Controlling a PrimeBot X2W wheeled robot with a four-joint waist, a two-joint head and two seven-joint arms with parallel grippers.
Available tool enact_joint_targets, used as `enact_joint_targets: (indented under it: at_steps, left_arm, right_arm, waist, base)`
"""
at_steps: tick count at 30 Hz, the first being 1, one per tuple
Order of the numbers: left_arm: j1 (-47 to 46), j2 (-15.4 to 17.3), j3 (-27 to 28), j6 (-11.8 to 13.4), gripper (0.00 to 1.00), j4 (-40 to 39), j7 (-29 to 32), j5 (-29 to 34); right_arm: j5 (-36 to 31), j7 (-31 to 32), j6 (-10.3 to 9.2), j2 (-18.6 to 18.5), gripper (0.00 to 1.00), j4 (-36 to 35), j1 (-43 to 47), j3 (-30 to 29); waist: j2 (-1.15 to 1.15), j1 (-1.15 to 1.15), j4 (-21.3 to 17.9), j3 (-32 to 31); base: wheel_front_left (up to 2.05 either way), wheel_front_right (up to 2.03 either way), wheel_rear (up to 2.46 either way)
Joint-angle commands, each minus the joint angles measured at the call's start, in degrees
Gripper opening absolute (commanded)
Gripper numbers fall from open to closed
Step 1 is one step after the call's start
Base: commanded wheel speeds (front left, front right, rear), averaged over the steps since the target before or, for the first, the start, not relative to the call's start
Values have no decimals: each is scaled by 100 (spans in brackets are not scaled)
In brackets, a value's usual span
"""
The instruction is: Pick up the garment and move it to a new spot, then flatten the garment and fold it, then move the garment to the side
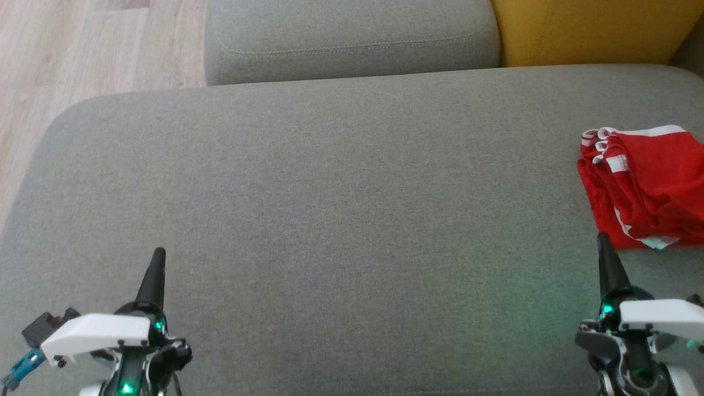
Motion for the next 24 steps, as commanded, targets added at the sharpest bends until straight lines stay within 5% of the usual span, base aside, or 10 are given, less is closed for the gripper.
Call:
enact_joint_targets:
  at_steps: [1, 24]
  left_arm:
    - [-335, 26, 247, -81, 0, -161, 47, -152]
    - [-462, -115, 608, -308, 0, -65, 349, -1247]
  right_arm:
    - [186, -4, -5, -119, 0, -160, -361, 63]
    - [1404, 32, -5, -107, 0, 45, -484, -70]
  waist:
    - [0, 0, 0, -1]
    - [0, 0, 1, -14]
  base:
    - [0, 0, 0]
    - [0, 0, 0]
